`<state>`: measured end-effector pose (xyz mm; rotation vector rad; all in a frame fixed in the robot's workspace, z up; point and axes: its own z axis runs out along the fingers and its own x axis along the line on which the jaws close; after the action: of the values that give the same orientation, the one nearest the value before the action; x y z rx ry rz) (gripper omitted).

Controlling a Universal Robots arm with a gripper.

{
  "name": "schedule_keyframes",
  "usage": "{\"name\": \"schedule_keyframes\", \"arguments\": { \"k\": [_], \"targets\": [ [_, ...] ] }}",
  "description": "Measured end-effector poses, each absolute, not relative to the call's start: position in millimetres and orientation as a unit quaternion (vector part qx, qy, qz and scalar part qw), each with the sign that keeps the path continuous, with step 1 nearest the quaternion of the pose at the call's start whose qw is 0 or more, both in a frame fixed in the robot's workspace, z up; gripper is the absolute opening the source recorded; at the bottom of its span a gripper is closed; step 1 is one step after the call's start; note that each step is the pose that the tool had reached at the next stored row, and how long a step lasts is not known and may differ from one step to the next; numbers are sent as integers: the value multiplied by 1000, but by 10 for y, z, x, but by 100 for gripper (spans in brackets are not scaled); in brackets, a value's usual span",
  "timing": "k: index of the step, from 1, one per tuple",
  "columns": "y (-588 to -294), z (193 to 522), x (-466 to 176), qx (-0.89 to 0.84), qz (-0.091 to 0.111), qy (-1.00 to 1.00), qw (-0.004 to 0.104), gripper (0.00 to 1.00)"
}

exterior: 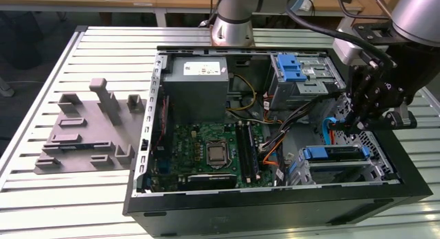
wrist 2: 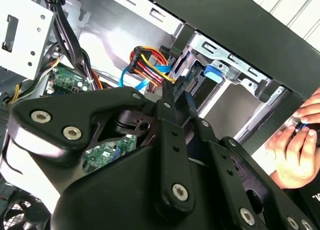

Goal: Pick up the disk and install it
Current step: 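Insert the first disk wire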

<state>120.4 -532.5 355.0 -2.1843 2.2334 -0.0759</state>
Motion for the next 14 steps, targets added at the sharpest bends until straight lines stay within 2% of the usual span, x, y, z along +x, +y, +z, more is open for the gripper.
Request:
{"name": "schedule_keyframes", "arguments": {
  "k": [3, 5, 7, 14],
  "targets": [
    [-5321, 3545, 1204, -699, -27, 715, 7, 25],
    [-5321, 3542, 1204, -699, -29, 715, 6, 17],
    [-5321, 3543, 1204, -699, -29, 715, 6, 16],
    [-5321, 3543, 1212, -699, -29, 715, 5, 16]
  ]
}}
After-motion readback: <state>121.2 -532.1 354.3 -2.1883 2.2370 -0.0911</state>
